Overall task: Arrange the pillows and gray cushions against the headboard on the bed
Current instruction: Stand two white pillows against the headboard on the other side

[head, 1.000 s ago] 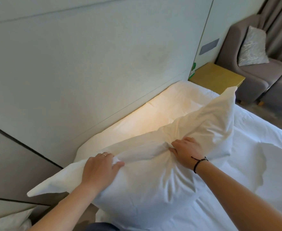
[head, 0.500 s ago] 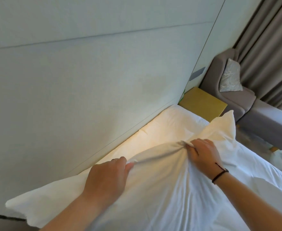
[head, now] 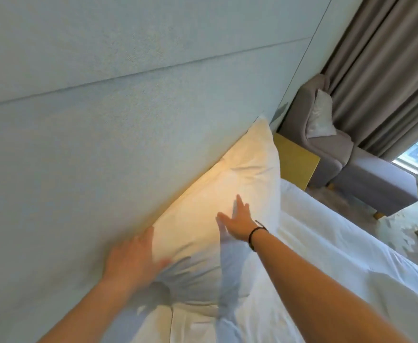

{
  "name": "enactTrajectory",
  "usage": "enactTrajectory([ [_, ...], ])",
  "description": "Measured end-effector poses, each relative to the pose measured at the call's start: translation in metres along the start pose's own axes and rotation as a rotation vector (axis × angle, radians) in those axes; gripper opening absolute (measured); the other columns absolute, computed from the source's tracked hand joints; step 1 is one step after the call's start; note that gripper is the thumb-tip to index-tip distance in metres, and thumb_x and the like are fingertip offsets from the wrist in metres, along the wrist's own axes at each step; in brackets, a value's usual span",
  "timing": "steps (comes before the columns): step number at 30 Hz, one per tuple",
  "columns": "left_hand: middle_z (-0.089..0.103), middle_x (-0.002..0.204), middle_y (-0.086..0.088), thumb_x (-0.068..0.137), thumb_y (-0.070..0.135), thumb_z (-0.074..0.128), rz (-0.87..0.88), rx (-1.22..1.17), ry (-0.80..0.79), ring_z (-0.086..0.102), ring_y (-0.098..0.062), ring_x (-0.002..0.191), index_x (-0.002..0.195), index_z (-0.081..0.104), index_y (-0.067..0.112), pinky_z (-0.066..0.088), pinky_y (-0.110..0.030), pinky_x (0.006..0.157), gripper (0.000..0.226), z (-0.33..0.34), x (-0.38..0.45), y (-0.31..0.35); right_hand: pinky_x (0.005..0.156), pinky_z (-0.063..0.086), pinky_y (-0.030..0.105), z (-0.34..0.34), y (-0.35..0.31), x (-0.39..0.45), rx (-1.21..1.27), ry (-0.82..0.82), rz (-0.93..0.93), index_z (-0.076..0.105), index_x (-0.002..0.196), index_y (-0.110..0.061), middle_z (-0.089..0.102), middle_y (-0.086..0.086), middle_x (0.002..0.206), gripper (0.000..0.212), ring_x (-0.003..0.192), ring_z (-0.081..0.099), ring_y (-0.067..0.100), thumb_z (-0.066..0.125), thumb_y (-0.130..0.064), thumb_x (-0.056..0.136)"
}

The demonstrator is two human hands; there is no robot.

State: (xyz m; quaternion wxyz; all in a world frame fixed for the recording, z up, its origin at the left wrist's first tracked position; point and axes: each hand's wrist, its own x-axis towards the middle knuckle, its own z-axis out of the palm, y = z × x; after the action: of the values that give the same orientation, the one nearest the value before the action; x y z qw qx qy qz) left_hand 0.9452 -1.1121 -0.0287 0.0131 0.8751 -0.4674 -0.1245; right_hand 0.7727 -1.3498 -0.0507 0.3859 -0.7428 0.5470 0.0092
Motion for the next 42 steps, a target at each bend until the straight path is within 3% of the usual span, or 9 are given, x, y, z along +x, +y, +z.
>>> enactTrajectory([
  [5, 0.069, 0.107, 0.003, 0.071, 0.084, 0.040, -0.053, -0.223, -0.004, 0.066, -0.024, 0.099, 0.113, 0.046, 0.031, 0.048, -0.034, 0.068, 0.068, 0.051, 0.005, -0.048, 0.117, 0.012, 0.055, 0.080, 0.019, -0.018, 0.126, 0.054, 0.131, -0.004, 0.150, -0.046, -0.014, -0.003, 0.163, 0.088, 0.149, -0.008, 0.030, 0.041, -0.078, 0.082],
  [9, 0.070, 0.091, 0.000, 0.083, 0.073, 0.042, 0.028, -0.273, 0.052, 0.067, -0.028, 0.088, 0.083, 0.040, 0.028, 0.040, -0.033, 0.058, 0.044, 0.038, 0.011, -0.050, 0.118, 0.014, 0.054, 0.073, 0.012, -0.016, 0.170, 0.079, 0.136, 0.003, 0.153, -0.040, -0.008, 0.000, 0.163, 0.086, 0.149, -0.002, 0.028, 0.046, -0.071, 0.085],
  [15, 0.068, 0.093, -0.002, 0.097, 0.047, 0.034, 0.101, -0.115, 0.079, 0.067, -0.030, 0.089, 0.086, 0.041, 0.025, 0.037, -0.034, 0.059, 0.025, 0.007, 0.003, -0.049, 0.119, 0.016, 0.051, 0.075, 0.008, -0.029, 0.284, 0.138, 0.122, 0.007, 0.154, -0.033, -0.002, 0.001, 0.164, 0.087, 0.149, 0.005, 0.024, 0.050, -0.067, 0.087],
  [20, 0.067, 0.074, -0.003, 0.093, 0.038, 0.047, 0.041, -0.050, 0.215, 0.067, -0.033, 0.069, 0.074, 0.038, 0.023, 0.031, -0.030, 0.050, 0.026, -0.015, -0.010, -0.055, 0.120, 0.013, 0.050, 0.083, -0.007, -0.040, 0.336, 0.114, 0.107, 0.005, 0.154, -0.034, -0.004, -0.002, 0.164, 0.090, 0.150, 0.001, 0.022, 0.049, -0.071, 0.084],
  [24, 0.066, 0.091, -0.008, 0.089, 0.025, 0.052, 0.007, -0.083, 0.298, 0.064, -0.035, 0.081, 0.090, 0.058, 0.017, 0.040, -0.036, 0.056, 0.010, -0.015, -0.019, -0.035, 0.116, 0.022, 0.041, 0.075, 0.004, -0.056, 0.374, 0.013, 0.081, 0.006, 0.154, -0.036, -0.001, -0.007, 0.164, 0.089, 0.149, 0.011, 0.016, 0.051, -0.069, 0.084],
  [27, 0.061, 0.122, -0.014, 0.086, 0.028, 0.064, 0.105, -0.040, 0.344, 0.058, -0.037, 0.105, 0.123, 0.057, 0.011, 0.046, -0.048, 0.086, 0.041, -0.007, -0.021, -0.009, 0.112, 0.031, 0.039, 0.070, 0.032, -0.081, 0.368, -0.042, 0.086, 0.017, 0.152, -0.038, 0.023, -0.004, 0.160, 0.082, 0.144, 0.028, 0.015, 0.055, -0.065, 0.085],
  [30, 0.054, 0.137, -0.019, 0.083, 0.032, 0.070, 0.271, 0.003, 0.317, 0.049, -0.040, 0.125, 0.131, 0.056, 0.009, 0.034, -0.055, 0.107, 0.055, 0.010, -0.030, 0.038, 0.105, 0.035, 0.032, 0.069, 0.081, -0.119, 0.336, -0.126, 0.121, 0.024, 0.151, -0.039, 0.032, -0.007, 0.156, 0.080, 0.136, 0.038, 0.015, 0.059, -0.063, 0.084],
  [36, 0.058, 0.135, -0.011, 0.079, 0.035, 0.071, 0.559, -0.028, 0.006, 0.054, -0.032, 0.123, 0.124, 0.063, 0.019, 0.042, -0.047, 0.103, 0.049, 0.086, -0.074, 0.153, 0.111, 0.028, 0.029, 0.059, 0.225, -0.213, 0.353, -0.075, 0.350, 0.025, 0.152, -0.032, 0.029, -0.006, 0.157, 0.082, 0.142, 0.030, 0.014, 0.063, -0.057, 0.084],
  [42, 0.036, 0.155, -0.002, 0.095, 0.043, 0.042, 0.633, -0.042, -0.242, 0.030, -0.019, 0.143, 0.143, 0.039, 0.030, 0.024, -0.035, 0.116, 0.050, 0.203, -0.102, 0.261, 0.112, 0.034, 0.037, 0.037, 0.391, -0.276, 0.401, 0.042, 0.617, 0.021, 0.152, -0.031, 0.034, 0.001, 0.155, 0.081, 0.141, 0.034, 0.019, 0.066, -0.049, 0.086],
])
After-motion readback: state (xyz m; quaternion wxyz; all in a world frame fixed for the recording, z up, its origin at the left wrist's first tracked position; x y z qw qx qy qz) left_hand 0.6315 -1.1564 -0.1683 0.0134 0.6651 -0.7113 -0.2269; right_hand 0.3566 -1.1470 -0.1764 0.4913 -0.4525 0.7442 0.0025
